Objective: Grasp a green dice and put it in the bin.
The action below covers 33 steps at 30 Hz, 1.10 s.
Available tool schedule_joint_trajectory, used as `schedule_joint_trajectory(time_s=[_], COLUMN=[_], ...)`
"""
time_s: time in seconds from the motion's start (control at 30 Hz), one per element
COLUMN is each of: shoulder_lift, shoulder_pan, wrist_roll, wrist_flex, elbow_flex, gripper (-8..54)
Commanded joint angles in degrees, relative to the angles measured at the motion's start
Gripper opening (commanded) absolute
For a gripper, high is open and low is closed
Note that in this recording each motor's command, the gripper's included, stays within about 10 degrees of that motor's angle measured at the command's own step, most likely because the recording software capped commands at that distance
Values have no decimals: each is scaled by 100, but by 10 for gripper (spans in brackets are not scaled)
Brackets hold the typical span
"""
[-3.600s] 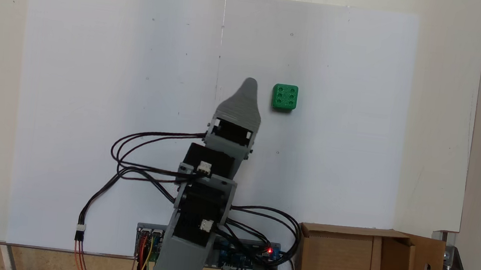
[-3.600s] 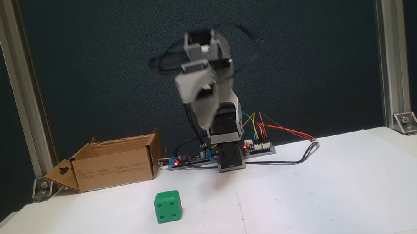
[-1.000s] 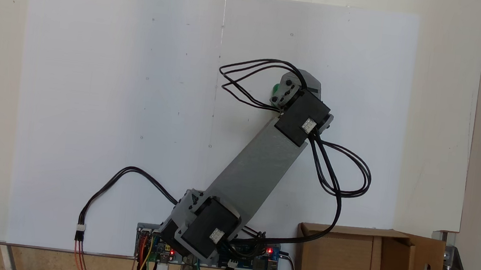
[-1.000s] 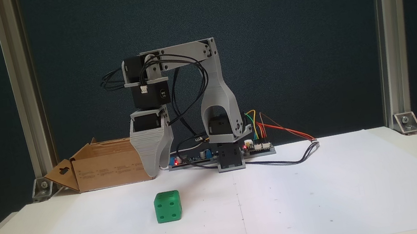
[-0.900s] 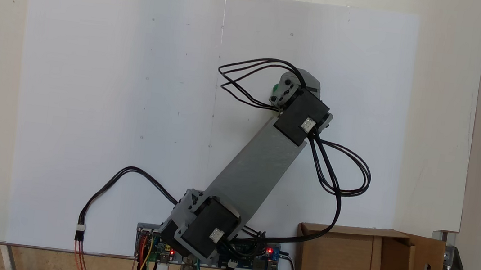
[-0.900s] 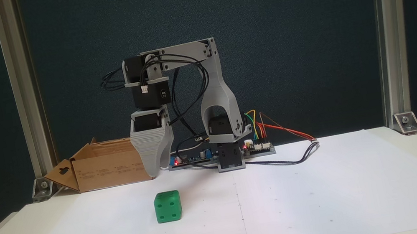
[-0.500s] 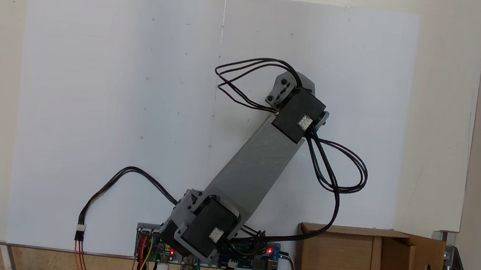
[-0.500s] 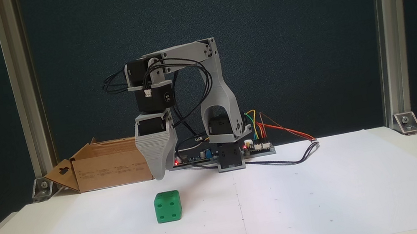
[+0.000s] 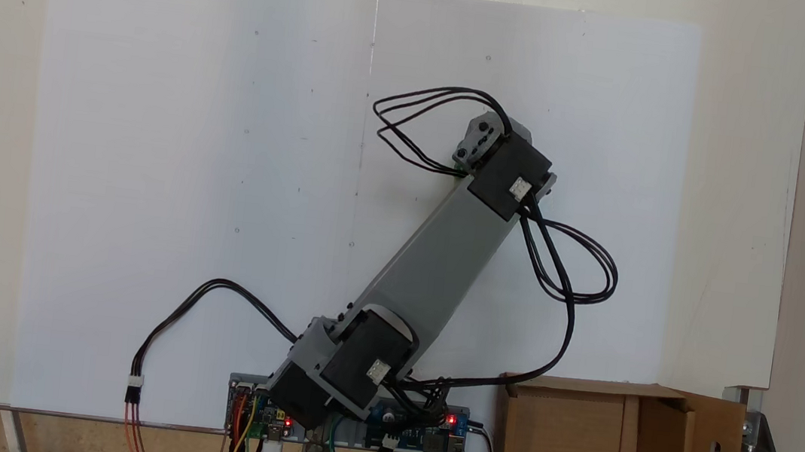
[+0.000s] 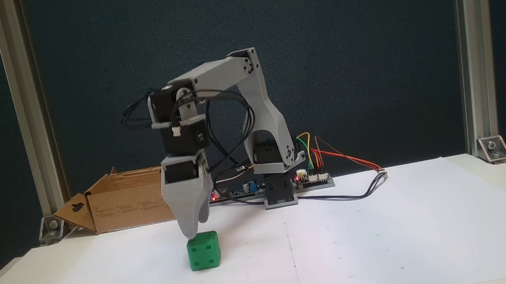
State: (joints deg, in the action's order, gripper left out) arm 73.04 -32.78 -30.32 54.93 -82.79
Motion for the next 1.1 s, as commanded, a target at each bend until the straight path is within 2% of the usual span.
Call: schedule_joint_trajectory(time_s=[0.0, 0.47, 1.07], shoulder_lift=[0, -272, -378], shoulder_pan=[-18, -26, -26], wrist_roll=[-343, -343, -343], wrist_flex=[-132, -1090, -1433], elbow_flex=[62, -729, -896], gripper=[454, 448, 431])
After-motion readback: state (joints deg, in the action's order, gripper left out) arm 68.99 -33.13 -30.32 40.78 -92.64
